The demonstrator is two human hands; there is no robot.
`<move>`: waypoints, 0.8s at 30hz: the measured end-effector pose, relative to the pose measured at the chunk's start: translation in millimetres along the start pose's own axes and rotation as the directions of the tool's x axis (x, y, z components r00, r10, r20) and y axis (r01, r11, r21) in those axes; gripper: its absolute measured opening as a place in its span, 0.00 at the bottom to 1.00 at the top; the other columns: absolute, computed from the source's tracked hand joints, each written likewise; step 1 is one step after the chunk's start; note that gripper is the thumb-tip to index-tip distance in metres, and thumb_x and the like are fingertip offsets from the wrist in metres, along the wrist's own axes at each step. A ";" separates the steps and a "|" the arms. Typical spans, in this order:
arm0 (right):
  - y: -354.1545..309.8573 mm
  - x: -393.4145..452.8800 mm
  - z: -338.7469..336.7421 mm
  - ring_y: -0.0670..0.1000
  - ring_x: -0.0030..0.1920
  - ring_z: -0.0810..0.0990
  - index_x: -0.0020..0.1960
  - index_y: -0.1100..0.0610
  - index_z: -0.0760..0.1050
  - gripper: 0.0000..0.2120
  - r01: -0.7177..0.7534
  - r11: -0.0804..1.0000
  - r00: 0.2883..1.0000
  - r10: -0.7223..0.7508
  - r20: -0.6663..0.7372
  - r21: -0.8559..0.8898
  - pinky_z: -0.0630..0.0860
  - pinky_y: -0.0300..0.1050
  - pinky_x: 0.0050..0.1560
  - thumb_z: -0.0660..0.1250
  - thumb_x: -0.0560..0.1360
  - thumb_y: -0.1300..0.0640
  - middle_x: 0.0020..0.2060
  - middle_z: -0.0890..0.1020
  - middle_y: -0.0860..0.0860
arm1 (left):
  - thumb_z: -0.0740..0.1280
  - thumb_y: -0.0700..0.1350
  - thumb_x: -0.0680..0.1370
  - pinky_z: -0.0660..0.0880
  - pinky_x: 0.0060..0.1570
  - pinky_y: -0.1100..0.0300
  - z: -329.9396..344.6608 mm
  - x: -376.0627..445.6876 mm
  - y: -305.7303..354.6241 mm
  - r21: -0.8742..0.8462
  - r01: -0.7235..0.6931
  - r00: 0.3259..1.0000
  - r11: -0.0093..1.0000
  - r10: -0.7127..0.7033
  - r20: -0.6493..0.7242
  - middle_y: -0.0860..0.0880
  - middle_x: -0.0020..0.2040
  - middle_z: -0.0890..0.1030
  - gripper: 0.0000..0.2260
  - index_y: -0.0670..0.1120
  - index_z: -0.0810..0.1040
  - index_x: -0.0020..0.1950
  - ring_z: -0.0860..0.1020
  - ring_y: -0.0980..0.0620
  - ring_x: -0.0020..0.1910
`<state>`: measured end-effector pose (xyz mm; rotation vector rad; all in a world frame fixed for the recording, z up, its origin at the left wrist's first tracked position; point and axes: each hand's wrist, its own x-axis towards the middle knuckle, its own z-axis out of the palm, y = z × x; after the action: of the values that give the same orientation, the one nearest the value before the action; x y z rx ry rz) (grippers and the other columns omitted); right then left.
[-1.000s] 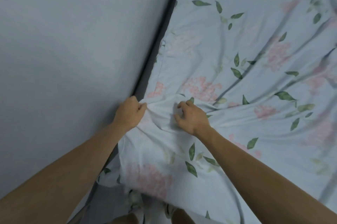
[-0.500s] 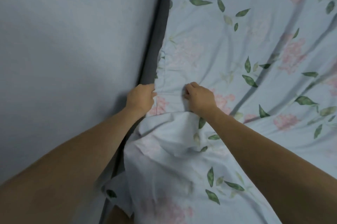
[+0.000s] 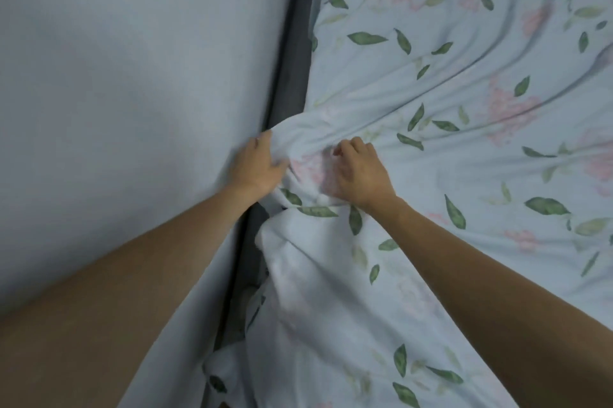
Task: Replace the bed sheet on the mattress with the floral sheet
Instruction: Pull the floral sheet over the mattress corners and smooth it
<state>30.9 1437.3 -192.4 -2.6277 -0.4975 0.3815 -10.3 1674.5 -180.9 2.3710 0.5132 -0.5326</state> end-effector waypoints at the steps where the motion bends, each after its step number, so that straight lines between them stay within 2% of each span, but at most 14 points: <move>1: 17.5 -6.2 -4.0 0.61 0.50 0.74 0.60 0.56 0.74 0.21 -0.017 0.998 0.999 0.019 0.044 -0.052 0.74 0.55 0.47 0.74 0.70 0.54 0.53 0.75 0.55 | 0.72 0.57 0.77 0.69 0.71 0.44 4.3 2.5 8.0 -0.051 0.015 0.996 0.999 -0.011 0.083 0.39 0.77 0.67 0.39 0.47 0.58 0.82 0.69 0.39 0.73; 3: 36.2 -17.3 -11.8 0.63 0.59 0.72 0.69 0.54 0.74 0.30 -0.036 0.998 0.981 0.044 0.188 -0.050 0.74 0.57 0.59 0.76 0.69 0.53 0.63 0.73 0.57 | 0.72 0.65 0.74 0.70 0.72 0.44 13.6 7.6 21.9 -0.035 0.007 0.984 0.999 -0.001 0.176 0.43 0.78 0.67 0.43 0.52 0.57 0.82 0.70 0.41 0.74; 6: 32.6 -29.9 -17.7 0.63 0.77 0.60 0.79 0.51 0.65 0.33 -0.053 0.997 0.921 0.028 0.390 0.054 0.62 0.56 0.76 0.72 0.76 0.52 0.79 0.61 0.59 | 0.62 0.66 0.78 0.77 0.60 0.44 19.5 10.4 39.9 0.149 -0.039 0.991 0.988 0.019 0.133 0.42 0.63 0.80 0.29 0.53 0.67 0.74 0.80 0.37 0.61; 8: 27.2 -35.0 -24.3 0.61 0.80 0.58 0.80 0.50 0.64 0.31 -0.078 0.992 0.905 0.027 0.425 0.103 0.61 0.56 0.78 0.69 0.79 0.51 0.81 0.59 0.57 | 0.61 0.60 0.82 0.78 0.55 0.44 16.7 13.1 53.0 0.222 -0.057 0.998 0.973 0.060 -0.003 0.39 0.56 0.80 0.20 0.47 0.76 0.63 0.79 0.35 0.56; 10: 27.1 -29.1 -36.6 0.60 0.73 0.66 0.76 0.50 0.68 0.28 -0.092 0.990 0.932 0.048 0.358 0.108 0.71 0.55 0.69 0.69 0.77 0.51 0.76 0.67 0.54 | 0.64 0.54 0.83 0.77 0.52 0.44 11.2 24.8 66.3 0.200 -0.076 0.985 0.977 0.105 -0.140 0.39 0.51 0.76 0.15 0.42 0.78 0.51 0.78 0.35 0.51; 11: 27.7 -22.7 -43.1 0.60 0.68 0.70 0.74 0.51 0.71 0.26 -0.068 0.994 0.962 0.042 0.268 0.090 0.75 0.54 0.62 0.69 0.76 0.53 0.71 0.71 0.54 | 0.64 0.53 0.83 0.77 0.51 0.44 8.8 36.1 74.5 0.147 -0.085 0.980 0.985 0.110 -0.166 0.40 0.50 0.76 0.14 0.41 0.76 0.50 0.78 0.36 0.50; 13: 31.0 3.2 -52.1 0.61 0.61 0.73 0.68 0.55 0.75 0.23 -0.013 0.999 0.999 0.012 0.031 0.045 0.77 0.55 0.52 0.69 0.74 0.58 0.65 0.74 0.56 | 0.66 0.55 0.82 0.77 0.52 0.43 4.7 70.3 91.7 0.023 -0.046 0.983 0.999 0.049 -0.178 0.40 0.54 0.78 0.16 0.41 0.74 0.56 0.78 0.37 0.52; 15: 38.6 44.7 -53.9 0.62 0.62 0.73 0.67 0.56 0.74 0.23 0.006 0.999 0.991 0.000 -0.136 0.045 0.79 0.58 0.54 0.68 0.72 0.61 0.65 0.74 0.58 | 0.67 0.60 0.81 0.77 0.59 0.42 -3.1 113.0 102.0 -0.062 0.028 0.990 0.998 -0.036 -0.139 0.39 0.63 0.79 0.26 0.41 0.71 0.69 0.78 0.37 0.60; 16: 45.3 67.0 -57.1 0.63 0.66 0.72 0.70 0.55 0.73 0.26 -0.008 0.999 0.988 0.013 -0.155 0.032 0.78 0.59 0.59 0.68 0.72 0.61 0.69 0.73 0.58 | 0.68 0.61 0.80 0.77 0.60 0.43 -5.0 135.6 110.0 -0.079 0.031 0.994 0.996 -0.040 -0.106 0.40 0.65 0.79 0.29 0.41 0.70 0.71 0.78 0.37 0.61; 17: 52.2 90.1 -60.8 0.63 0.71 0.69 0.73 0.54 0.70 0.28 -0.018 1.000 0.986 0.017 -0.163 -0.008 0.75 0.59 0.65 0.69 0.73 0.60 0.73 0.70 0.59 | 0.68 0.60 0.80 0.77 0.57 0.44 -5.8 157.2 115.6 -0.065 0.014 0.996 0.998 -0.020 -0.085 0.40 0.62 0.80 0.27 0.42 0.71 0.69 0.79 0.37 0.59; 19: 64.3 140.1 -61.6 0.65 0.78 0.62 0.79 0.52 0.64 0.34 -0.049 0.995 0.992 0.037 -0.123 -0.091 0.66 0.61 0.74 0.71 0.76 0.54 0.79 0.64 0.60 | 0.66 0.54 0.83 0.75 0.43 0.47 -14.1 187.1 115.4 0.044 -0.058 0.994 0.997 0.061 -0.087 0.41 0.49 0.82 0.15 0.43 0.74 0.57 0.80 0.37 0.50; 21: 71.3 179.7 -59.6 0.64 0.81 0.56 0.82 0.50 0.58 0.39 -0.069 0.986 0.998 0.068 -0.011 -0.153 0.61 0.62 0.78 0.71 0.76 0.46 0.81 0.58 0.60 | 0.65 0.48 0.84 0.66 0.36 0.51 -22.7 202.7 110.9 0.120 -0.125 0.985 0.985 0.137 -0.102 0.41 0.41 0.79 0.10 0.44 0.72 0.47 0.78 0.37 0.44; 23: 66.7 208.1 -56.3 0.62 0.83 0.50 0.84 0.49 0.55 0.41 -0.098 0.986 0.990 0.110 0.083 -0.138 0.55 0.59 0.81 0.69 0.77 0.42 0.83 0.53 0.59 | 0.64 0.45 0.83 0.64 0.34 0.52 -34.4 217.3 107.7 0.200 -0.178 0.969 0.963 0.208 -0.138 0.40 0.40 0.80 0.08 0.45 0.72 0.46 0.78 0.35 0.41; 24: 59.9 218.7 -57.0 0.61 0.83 0.49 0.84 0.49 0.55 0.40 -0.097 0.991 0.989 0.107 0.103 -0.097 0.54 0.57 0.81 0.69 0.78 0.44 0.83 0.53 0.58 | 0.64 0.43 0.83 0.65 0.33 0.50 -45.7 228.9 107.7 0.223 -0.169 0.957 0.960 0.214 -0.195 0.39 0.39 0.80 0.06 0.44 0.72 0.46 0.78 0.35 0.40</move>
<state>263.4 1453.9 -210.9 -2.7398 -0.4245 0.5475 245.4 1678.7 -207.0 2.6590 0.3286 -0.2474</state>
